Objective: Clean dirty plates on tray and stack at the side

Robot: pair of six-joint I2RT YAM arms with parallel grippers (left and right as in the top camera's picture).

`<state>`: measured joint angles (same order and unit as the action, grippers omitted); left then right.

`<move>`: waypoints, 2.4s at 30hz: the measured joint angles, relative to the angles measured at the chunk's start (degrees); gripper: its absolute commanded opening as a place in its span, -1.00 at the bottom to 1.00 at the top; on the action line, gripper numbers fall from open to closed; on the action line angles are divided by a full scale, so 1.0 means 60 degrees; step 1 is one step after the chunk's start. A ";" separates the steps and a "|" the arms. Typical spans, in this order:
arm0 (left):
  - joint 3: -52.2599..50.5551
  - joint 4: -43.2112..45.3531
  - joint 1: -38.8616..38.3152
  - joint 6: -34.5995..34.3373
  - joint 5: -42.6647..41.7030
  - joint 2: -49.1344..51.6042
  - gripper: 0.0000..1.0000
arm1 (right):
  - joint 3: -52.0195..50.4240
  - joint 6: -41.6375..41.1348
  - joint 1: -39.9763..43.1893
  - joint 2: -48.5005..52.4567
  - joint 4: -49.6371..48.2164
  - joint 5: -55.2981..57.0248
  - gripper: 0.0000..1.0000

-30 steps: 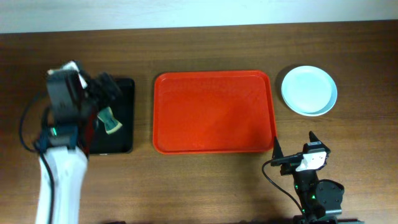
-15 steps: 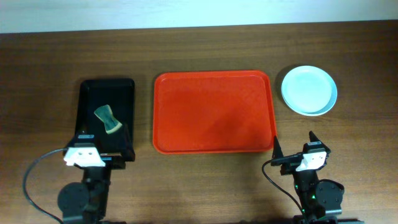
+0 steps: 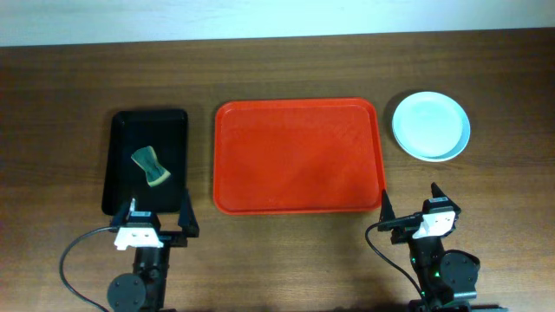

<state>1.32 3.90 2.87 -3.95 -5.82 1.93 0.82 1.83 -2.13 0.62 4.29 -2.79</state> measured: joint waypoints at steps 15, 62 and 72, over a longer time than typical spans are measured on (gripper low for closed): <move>-0.0106 -0.1370 -0.0142 0.1814 0.0637 -0.0182 0.99 | 0.0000 -0.0004 0.0000 0.0000 -0.0004 0.0000 0.98; -0.0106 -0.1406 -0.0138 0.0572 0.1300 -0.0189 0.98 | 0.0000 -0.0004 0.0000 0.0000 0.0000 0.0000 0.97; -0.0106 -0.1406 -0.0138 0.0572 0.1300 -0.0189 0.99 | 0.0000 0.0000 0.0000 0.0000 0.0000 0.0000 0.97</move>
<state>0.69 -4.54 2.04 -0.51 1.98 0.80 0.82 1.83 -2.13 0.62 4.29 -2.79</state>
